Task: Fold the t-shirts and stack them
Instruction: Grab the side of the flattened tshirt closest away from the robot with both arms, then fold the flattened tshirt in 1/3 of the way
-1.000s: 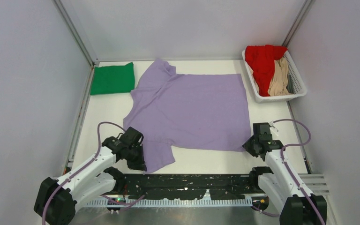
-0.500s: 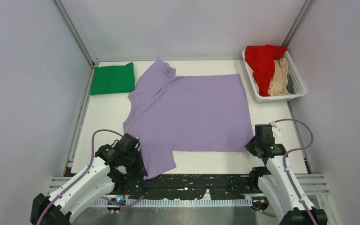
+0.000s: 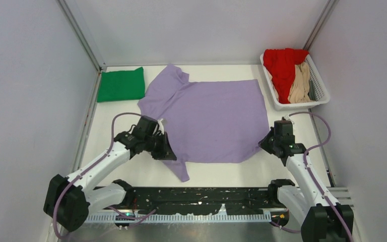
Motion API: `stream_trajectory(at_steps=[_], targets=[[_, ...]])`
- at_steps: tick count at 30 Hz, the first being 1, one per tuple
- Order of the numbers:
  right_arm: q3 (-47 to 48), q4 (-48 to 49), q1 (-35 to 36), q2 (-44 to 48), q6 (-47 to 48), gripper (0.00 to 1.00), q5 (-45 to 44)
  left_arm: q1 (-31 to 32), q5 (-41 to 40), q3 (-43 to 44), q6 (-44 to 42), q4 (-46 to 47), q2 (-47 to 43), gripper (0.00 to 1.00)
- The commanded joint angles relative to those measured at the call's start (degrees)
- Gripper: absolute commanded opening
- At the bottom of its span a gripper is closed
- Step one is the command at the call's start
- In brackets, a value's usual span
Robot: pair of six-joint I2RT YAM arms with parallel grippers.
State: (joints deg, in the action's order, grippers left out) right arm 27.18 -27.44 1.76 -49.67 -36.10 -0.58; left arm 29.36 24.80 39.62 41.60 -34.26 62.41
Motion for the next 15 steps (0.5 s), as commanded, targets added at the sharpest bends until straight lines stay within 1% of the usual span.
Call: stream_trajectory(at_steps=[1,5,7,9,15], targets=[[5.5,7.9,-0.3,-2.4,1.0,0.05,0.9,-5.7,4.3,6.4,-3.3,8.3,4.4,0.00],[9.0,10.3,-0.2,-5.7,0.5,0.05,-3.0,-13.0,5.6,11.0,-2.6,10.7,8.5,0.00],[10.8,10.4,-0.2,-7.4,0.6,0.05,-4.4,-15.7,4.8,12.8,-2.2,11.8,9.6,0.00],[12.3,10.5,-0.2,-8.7,0.9,0.05,-5.7,-17.7,3.1,14.4,-2.2,12.6,10.2,0.00],[16.1,10.5,-0.5,-11.9,1.9,0.05,-9.1,-22.1,3.0,18.7,-3.3,15.3,12.4,0.00]])
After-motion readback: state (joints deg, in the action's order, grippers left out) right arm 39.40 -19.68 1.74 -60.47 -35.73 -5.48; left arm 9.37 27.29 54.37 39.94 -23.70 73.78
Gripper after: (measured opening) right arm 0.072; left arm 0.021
